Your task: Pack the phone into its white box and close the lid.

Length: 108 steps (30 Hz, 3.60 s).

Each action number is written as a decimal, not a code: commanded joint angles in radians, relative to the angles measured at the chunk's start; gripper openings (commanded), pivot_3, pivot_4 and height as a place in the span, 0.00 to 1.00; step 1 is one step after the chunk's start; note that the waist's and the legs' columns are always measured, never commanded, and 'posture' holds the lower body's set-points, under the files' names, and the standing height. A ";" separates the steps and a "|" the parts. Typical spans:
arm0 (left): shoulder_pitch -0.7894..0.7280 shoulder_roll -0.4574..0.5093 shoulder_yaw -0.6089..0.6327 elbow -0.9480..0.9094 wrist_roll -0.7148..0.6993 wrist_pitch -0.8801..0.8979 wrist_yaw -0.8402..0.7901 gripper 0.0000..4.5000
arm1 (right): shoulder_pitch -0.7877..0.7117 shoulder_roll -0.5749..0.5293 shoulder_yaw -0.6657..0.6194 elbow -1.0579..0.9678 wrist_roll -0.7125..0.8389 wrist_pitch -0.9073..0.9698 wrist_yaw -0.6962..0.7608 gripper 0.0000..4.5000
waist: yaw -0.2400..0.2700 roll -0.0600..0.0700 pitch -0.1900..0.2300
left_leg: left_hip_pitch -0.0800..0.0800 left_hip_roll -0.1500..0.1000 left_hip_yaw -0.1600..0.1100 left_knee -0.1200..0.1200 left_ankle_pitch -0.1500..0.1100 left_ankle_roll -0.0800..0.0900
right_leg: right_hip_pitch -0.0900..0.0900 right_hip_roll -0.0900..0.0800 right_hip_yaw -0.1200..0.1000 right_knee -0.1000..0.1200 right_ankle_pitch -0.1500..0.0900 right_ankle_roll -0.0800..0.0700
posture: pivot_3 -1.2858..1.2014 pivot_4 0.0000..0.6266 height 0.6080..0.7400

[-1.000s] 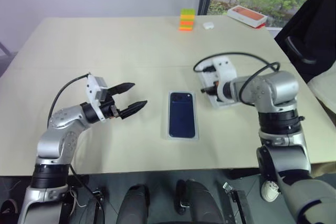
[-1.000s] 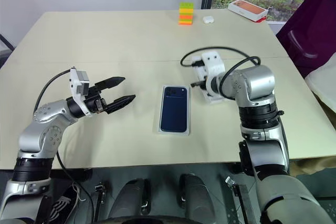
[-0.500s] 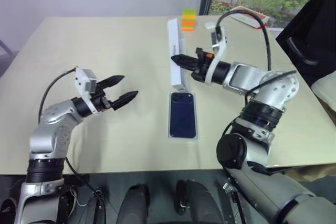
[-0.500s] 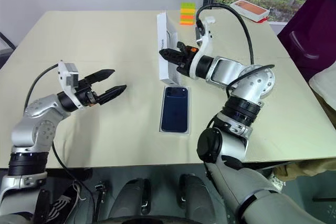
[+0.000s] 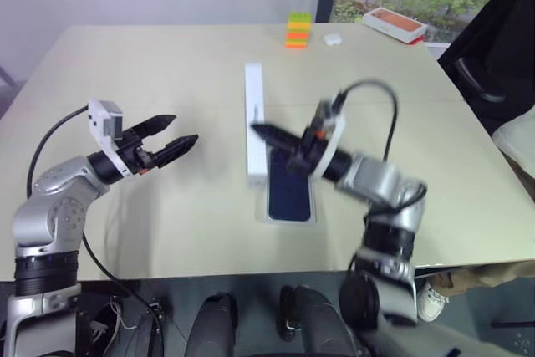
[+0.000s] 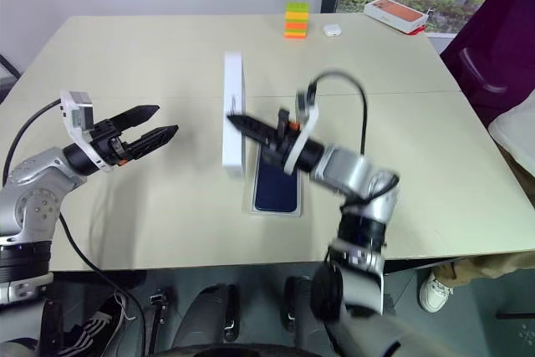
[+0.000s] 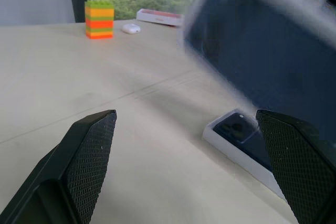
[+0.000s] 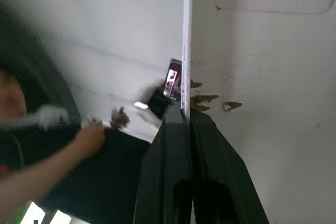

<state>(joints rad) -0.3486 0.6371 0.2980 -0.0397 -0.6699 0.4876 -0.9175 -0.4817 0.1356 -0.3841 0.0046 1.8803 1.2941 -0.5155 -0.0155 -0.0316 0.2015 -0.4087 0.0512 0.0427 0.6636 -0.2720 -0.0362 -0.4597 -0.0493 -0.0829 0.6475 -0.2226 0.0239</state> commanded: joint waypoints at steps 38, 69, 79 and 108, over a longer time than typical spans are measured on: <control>0.049 -0.298 -0.274 0.005 0.183 -0.175 0.090 0.00 | 0.128 -0.251 0.345 -0.089 -0.011 -0.342 0.217 0.52 | 0.004 0.000 0.000 | 0.002 0.001 0.002 0.003 0.000 0.000 | 0.001 0.003 0.003 0.000 0.002 -0.001 | 0.52 0.24 1.00; -0.098 -0.402 -0.346 0.179 0.252 -0.235 0.047 0.00 | -0.003 -0.947 0.509 -0.107 -1.286 -0.658 1.314 0.99 | 0.027 0.001 -0.001 | 0.002 0.000 0.003 0.005 -0.001 0.002 | 0.001 0.004 0.002 -0.001 0.003 -0.001 | 0.52 0.24 1.00; -0.058 -0.236 -0.354 0.119 0.292 -0.024 0.096 0.00 | -0.013 -0.905 0.521 -0.079 -1.451 -0.756 1.360 0.02 | 0.029 0.001 -0.001 | 0.003 0.000 0.003 0.005 -0.001 0.002 | 0.002 0.004 0.002 0.000 0.003 -0.001 | 0.52 0.24 1.00; -0.166 -0.354 -0.409 0.105 0.285 0.102 0.100 0.00 | 0.010 -0.851 0.526 -0.083 -1.613 -0.787 1.401 0.01 | 0.028 0.001 -0.001 | 0.002 0.000 0.002 0.015 -0.001 0.002 | 0.005 0.003 0.002 0.003 0.003 -0.001 | 0.52 0.24 1.00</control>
<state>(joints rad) -0.5037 0.2923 -0.1144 0.1136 -0.3607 0.5891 -0.8071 -0.4716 -0.7254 0.1560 -0.0380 0.2585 0.5173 0.8756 0.0130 -0.0305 0.2008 -0.4072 0.0508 0.0448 0.6787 -0.2730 -0.0339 -0.4546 -0.0465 -0.0811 0.6501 -0.2197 0.0228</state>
